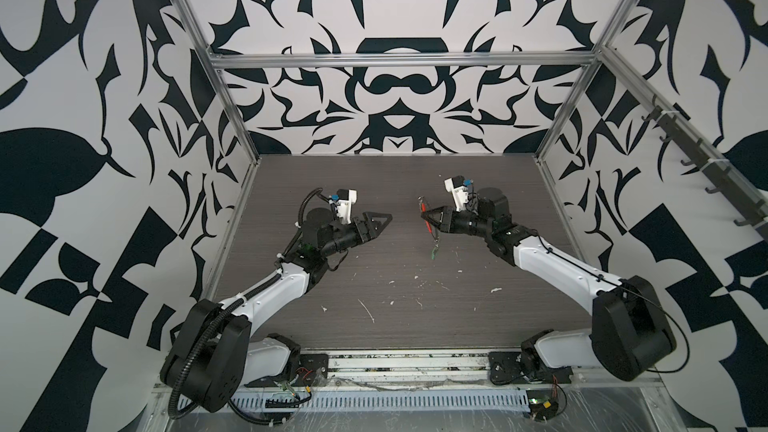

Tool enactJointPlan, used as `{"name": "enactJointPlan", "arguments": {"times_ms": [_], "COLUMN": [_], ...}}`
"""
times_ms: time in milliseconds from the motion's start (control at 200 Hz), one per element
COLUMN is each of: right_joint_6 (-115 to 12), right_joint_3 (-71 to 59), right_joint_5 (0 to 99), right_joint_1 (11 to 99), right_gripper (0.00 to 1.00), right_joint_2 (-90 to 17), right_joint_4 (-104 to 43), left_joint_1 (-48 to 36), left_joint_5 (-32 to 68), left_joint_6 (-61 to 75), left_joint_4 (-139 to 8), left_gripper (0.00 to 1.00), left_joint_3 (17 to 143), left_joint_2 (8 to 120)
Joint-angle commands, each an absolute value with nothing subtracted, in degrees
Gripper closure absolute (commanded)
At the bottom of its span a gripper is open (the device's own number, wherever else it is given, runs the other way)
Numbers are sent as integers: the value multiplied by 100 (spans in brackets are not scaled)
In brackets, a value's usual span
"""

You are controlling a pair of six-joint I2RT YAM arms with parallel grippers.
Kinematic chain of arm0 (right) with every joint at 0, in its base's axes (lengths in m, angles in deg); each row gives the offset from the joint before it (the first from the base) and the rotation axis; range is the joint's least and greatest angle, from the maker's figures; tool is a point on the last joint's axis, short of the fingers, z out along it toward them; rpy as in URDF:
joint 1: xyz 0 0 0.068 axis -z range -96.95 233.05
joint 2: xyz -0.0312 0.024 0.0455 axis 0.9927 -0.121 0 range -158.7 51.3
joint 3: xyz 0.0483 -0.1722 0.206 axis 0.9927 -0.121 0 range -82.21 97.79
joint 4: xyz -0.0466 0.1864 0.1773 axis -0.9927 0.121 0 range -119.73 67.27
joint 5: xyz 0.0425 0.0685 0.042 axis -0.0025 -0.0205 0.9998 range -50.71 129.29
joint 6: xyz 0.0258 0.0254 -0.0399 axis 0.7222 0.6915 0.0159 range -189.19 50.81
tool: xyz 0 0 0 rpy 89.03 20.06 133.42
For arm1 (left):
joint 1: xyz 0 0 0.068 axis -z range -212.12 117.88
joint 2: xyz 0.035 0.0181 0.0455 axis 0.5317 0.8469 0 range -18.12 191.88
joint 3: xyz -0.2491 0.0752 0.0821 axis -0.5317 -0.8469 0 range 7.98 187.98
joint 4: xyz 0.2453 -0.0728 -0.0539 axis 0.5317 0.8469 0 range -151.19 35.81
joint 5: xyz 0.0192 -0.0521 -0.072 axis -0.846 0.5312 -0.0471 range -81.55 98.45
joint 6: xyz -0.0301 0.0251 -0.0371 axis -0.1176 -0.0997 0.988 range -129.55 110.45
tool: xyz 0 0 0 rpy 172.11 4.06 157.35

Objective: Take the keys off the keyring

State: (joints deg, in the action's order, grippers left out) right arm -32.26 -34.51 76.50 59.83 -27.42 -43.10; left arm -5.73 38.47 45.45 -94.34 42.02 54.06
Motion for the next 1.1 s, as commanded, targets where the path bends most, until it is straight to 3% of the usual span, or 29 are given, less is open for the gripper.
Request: {"name": "enactJointPlan", "arguments": {"times_ms": [0, 205, 315, 490, 850, 930, 1100], "right_joint_6": [-3077, -3287, -3332, -3429, -3558, -3520, -3504], "right_joint_3": [-3398, -3431, -3406, -3186, -2965, -2931, -2937], "right_joint_5": [8426, 8820, 8685, 8746, 8833, 8816, 8834], "right_joint_1": [5981, 5903, 5847, 5766, 5739, 5739, 5669], "right_gripper": [92, 92, 92, 92, 93, 93, 93], "right_joint_2": [-2725, -2717, -2708, -2730, -2539, -2498, -2341], "right_joint_4": [-5073, -5084, -5041, -4771, -4135, -4018, -3959], "left_joint_1": [-566, -560, -566, -556, -262, -198, 66], "left_joint_5": [3893, 3883, 3898, 3592, 2658, 2625, 2706], "left_joint_6": [4545, 4589, 4534, 3864, 2108, 2067, 2075], "left_joint_4": [-9665, -9348, -9089, -8253, -6788, -6765, -7250], "left_gripper": [24, 24, 29, 40, 46, 46, 35], "left_joint_3": [4366, 4708, 4894, 5103, 5450, 5479, 5298], "left_joint_2": [5445, 5419, 5445, 5426, 5021, 5007, 4945]}}
